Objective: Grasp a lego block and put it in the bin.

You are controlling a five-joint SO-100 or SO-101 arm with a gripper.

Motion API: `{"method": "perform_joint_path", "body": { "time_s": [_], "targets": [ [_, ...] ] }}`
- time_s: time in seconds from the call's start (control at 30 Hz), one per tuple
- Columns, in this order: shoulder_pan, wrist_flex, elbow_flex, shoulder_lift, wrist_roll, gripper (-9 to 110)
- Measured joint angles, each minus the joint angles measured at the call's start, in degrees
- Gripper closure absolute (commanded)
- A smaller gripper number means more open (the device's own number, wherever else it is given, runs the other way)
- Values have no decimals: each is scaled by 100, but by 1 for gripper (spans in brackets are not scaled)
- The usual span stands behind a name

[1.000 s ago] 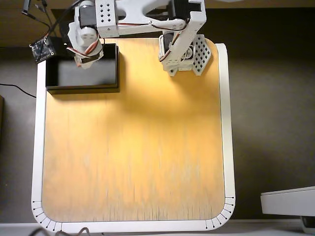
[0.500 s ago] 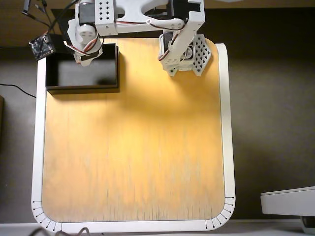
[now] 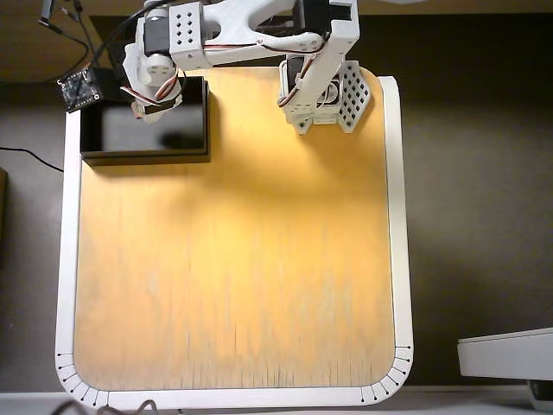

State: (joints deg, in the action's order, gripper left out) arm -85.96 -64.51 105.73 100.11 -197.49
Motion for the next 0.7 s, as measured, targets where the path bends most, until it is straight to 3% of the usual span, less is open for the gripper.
{"method": "perform_joint_path", "body": {
  "time_s": [0.23, 0.5, 0.7],
  "targets": [
    [158, 0, 0, 0, 88, 98],
    [158, 123, 0, 0, 88, 83],
    [158, 237, 0, 0, 88, 83]
  ]
}}
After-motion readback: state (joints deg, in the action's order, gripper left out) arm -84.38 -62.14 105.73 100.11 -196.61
